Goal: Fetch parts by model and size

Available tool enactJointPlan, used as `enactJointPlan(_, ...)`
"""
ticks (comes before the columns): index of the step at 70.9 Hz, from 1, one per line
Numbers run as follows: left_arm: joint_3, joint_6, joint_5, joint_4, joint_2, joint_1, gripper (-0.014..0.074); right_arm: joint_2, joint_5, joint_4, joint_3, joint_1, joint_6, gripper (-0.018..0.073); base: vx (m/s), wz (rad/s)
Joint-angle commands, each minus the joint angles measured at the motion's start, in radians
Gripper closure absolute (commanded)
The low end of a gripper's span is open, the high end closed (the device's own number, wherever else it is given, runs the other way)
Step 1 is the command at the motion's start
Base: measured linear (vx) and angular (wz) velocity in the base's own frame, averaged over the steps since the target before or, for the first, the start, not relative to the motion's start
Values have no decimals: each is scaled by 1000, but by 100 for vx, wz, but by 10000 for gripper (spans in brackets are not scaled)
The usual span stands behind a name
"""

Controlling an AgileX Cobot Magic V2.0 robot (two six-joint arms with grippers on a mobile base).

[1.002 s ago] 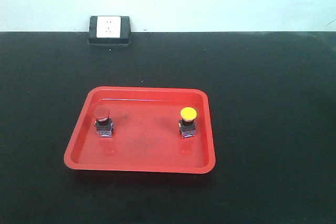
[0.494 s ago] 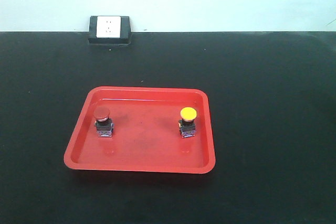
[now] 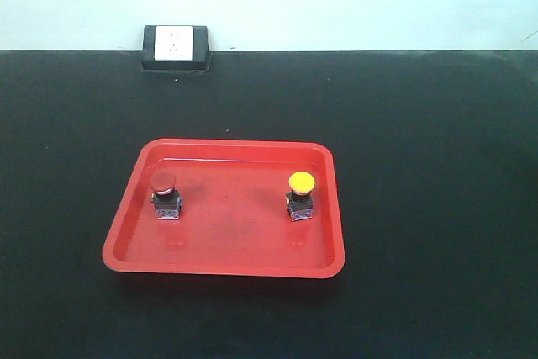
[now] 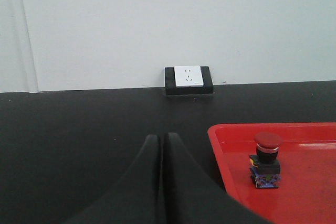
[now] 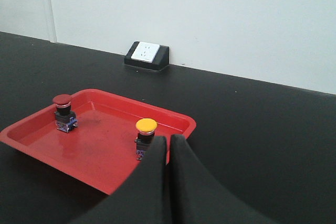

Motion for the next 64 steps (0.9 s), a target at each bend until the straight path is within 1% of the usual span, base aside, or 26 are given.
enactJointPlan(1,-12,-3,-67,-9,-13,1,603,15,-72,-13,-25,-3,-3,569,0,0)
enactJointPlan(13,-12,-3,-67,-9,-13,1,603,15,-72,-13,-25,-3,-3,569,0,0)
enactJointPlan(17,-12,-3,-67,-9,-13,1,603,15,-71,-13,-25,-20,-3,569,0,0)
enactJointPlan(21,-12,-3,-67,-9,-13,1,603,15,-72,-9,-25,-60,-3,569,0,0)
enactJointPlan(26,-12,-3,-67,-9,-13,1,603,15,-73,-9,-25,-132,-3,569,0,0)
enactJointPlan(35,-12,-3,-67,-9,-13,1,603,15,-72,18,-25,-256,-2,569,0,0)
enactJointPlan(43,-12,-3,-67,-9,-13,1,603,15,-72,41,-25,-336,-2,569,0,0)
enactJointPlan(50,-12,-3,-67,-9,-13,1,603,8,-96,40,-3,-364,-2,569,0,0)
enactJointPlan(64,-12,-3,-67,-9,-13,1,603,-68,-279,36,183,-373,-2,569,0,0)
